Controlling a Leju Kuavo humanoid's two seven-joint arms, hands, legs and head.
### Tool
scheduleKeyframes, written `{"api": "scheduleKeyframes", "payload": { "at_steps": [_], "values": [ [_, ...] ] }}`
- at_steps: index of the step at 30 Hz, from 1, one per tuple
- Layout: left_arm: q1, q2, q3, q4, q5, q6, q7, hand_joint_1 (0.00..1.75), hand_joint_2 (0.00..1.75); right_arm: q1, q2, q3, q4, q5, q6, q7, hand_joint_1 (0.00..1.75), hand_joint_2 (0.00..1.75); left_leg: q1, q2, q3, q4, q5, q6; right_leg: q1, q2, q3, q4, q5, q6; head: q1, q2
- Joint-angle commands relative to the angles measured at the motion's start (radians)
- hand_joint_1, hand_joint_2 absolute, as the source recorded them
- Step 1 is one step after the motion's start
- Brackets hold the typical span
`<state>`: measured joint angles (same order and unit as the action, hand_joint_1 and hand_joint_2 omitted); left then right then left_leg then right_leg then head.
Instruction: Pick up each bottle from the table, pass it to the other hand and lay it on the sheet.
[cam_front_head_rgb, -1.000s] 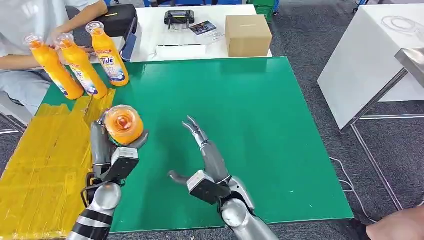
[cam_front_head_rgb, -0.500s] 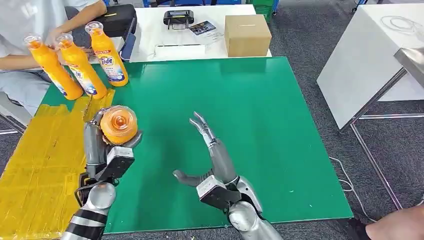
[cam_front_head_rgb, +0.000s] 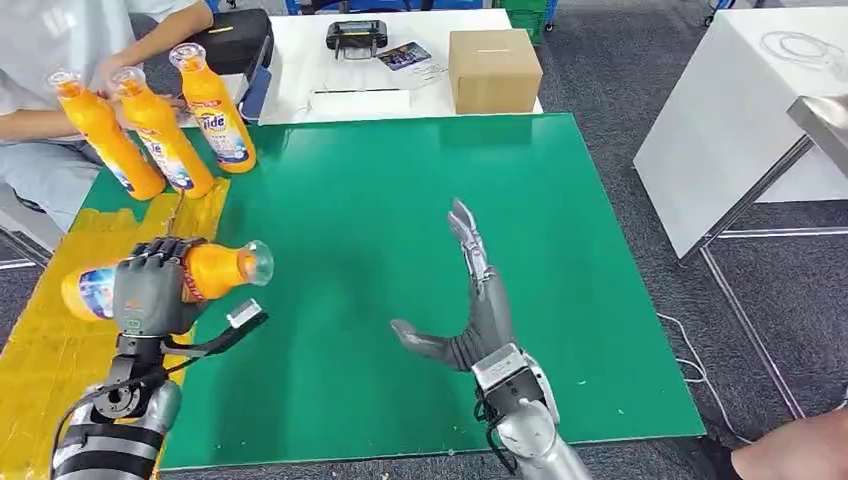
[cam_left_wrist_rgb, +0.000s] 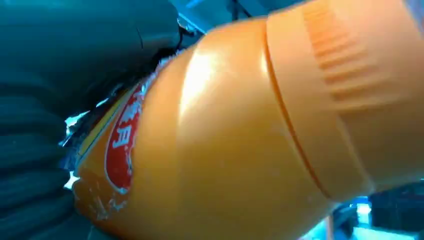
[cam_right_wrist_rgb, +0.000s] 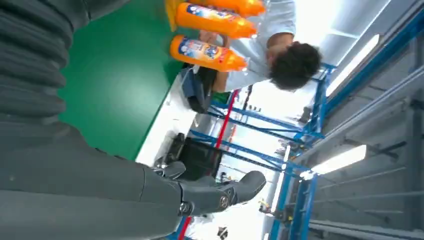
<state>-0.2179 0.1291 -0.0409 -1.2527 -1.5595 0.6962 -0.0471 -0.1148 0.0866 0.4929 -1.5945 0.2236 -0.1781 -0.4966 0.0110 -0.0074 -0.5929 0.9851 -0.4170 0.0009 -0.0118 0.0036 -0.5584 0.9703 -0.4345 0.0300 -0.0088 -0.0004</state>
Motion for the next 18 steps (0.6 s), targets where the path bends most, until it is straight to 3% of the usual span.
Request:
{"api": "scheduleKeyframes", "payload": {
  "at_steps": [1, 3, 12, 13, 18],
  "values": [
    [-0.15, 0.276, -0.39, 0.373, -0.001, 0.002, 0.225, 1.75, 1.75, -0.024, -0.059, 0.012, -0.023, -0.043, 0.001, -0.02, 0.0, 1.75, 0.001, -0.001, 0.005, 0.0, -0.002, 0.0, 0.002, -0.002, 0.007, -0.001, -0.002, -0.001, -0.001, 0.0],
    [-0.147, 0.242, -0.289, 0.411, -0.011, 0.002, 0.161, 1.75, 1.75, -0.022, -0.06, 0.012, -0.029, -0.043, -0.003, -0.021, 0.0, 1.75, 0.0, 0.005, 0.006, -0.001, -0.002, 0.0, 0.001, 0.003, 0.006, -0.002, -0.001, -0.001, 0.0, 0.0],
    [-0.161, 0.202, -0.169, 0.521, -0.003, 0.002, 0.059, 1.75, 1.75, -0.02, -0.062, 0.015, -0.028, -0.036, -0.015, -0.023, 0.0, 1.75, 0.0, 0.003, 0.003, -0.001, -0.001, 0.0, 0.001, 0.002, 0.004, -0.001, -0.001, -0.001, 0.0, 0.0],
    [-0.169, 0.177, -0.114, 0.584, 0.085, 0.002, -0.072, 1.75, 1.75, -0.023, -0.063, 0.017, -0.021, -0.034, -0.016, -0.023, 0.0, 1.75, 0.0, 0.002, 0.005, -0.001, -0.002, 0.0, 0.001, 0.001, 0.006, -0.001, -0.001, -0.001, 0.0, 0.0],
    [-0.195, 0.163, -0.068, 0.699, 0.063, 0.002, -0.136, 1.75, 1.75, -0.033, -0.062, 0.018, -0.008, -0.023, -0.016, -0.025, 0.0, 1.75, 0.0, 0.002, 0.005, -0.001, -0.002, 0.0, 0.001, 0.0, 0.007, -0.001, -0.002, -0.002, 0.0, 0.0]
  ]
}}
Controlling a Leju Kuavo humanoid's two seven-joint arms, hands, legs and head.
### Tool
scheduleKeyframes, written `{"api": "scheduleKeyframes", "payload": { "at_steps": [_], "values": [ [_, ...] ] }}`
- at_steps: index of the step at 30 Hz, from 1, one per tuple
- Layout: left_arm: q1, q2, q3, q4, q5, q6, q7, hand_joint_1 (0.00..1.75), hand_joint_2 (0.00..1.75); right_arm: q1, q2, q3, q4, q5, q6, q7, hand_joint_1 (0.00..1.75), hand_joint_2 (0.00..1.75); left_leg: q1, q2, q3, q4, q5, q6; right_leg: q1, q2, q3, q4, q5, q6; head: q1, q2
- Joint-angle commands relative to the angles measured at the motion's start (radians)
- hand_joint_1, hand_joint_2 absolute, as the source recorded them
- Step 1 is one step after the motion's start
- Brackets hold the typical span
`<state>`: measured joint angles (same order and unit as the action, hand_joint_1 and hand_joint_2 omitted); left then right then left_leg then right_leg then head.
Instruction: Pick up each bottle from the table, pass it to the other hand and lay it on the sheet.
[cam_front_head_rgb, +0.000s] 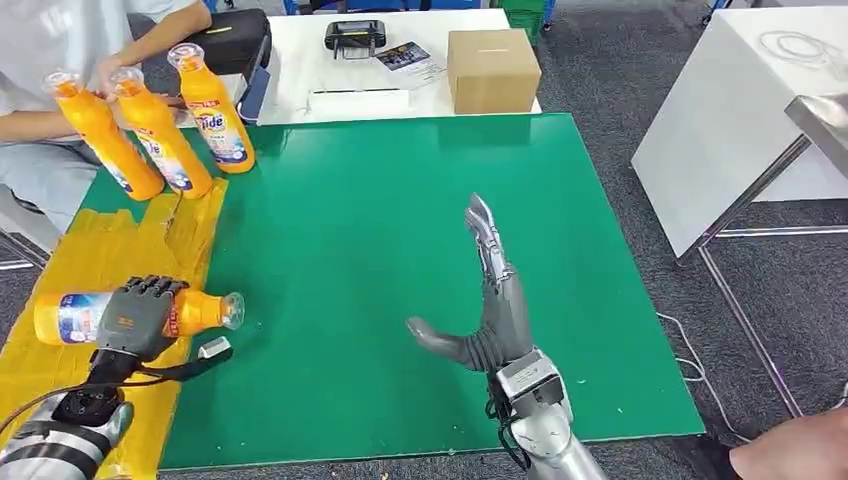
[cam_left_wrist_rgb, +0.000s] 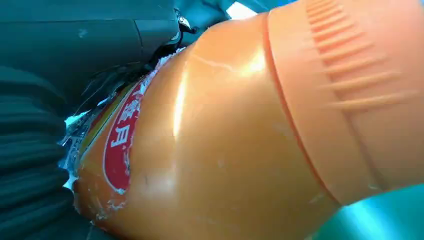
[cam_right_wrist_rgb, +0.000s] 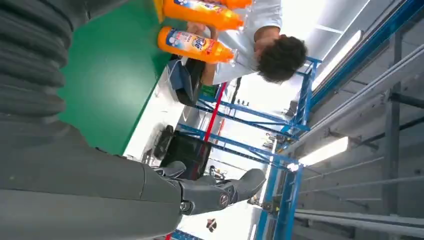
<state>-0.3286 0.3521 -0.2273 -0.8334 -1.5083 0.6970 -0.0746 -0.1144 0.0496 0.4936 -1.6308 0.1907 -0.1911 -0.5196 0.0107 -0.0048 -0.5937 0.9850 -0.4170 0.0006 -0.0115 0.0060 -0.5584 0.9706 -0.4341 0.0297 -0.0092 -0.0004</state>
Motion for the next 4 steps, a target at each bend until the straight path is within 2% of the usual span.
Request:
{"api": "scheduleKeyframes", "payload": {
  "at_steps": [1, 4],
  "values": [
    [-0.088, -0.063, 0.122, 0.295, 0.021, 0.001, -0.127, 1.75, 1.75, -0.039, -0.024, 0.019, 0.032, 0.011, -0.002, 0.002, 0.0, 1.75, 0.0, -0.001, 0.005, -0.001, -0.001, 0.0, 0.001, -0.002, 0.006, -0.001, -0.002, -0.001, 0.0, 0.0],
    [-0.09, -0.069, 0.132, 0.312, 0.039, 0.001, -0.149, 1.75, 1.75, -0.047, -0.023, 0.021, 0.041, 0.015, 0.002, 0.01, 0.0, 1.75, 0.0, -0.001, 0.004, -0.001, -0.001, 0.0, 0.0, -0.001, 0.005, -0.001, -0.001, -0.001, 0.0, 0.0]
  ]
}}
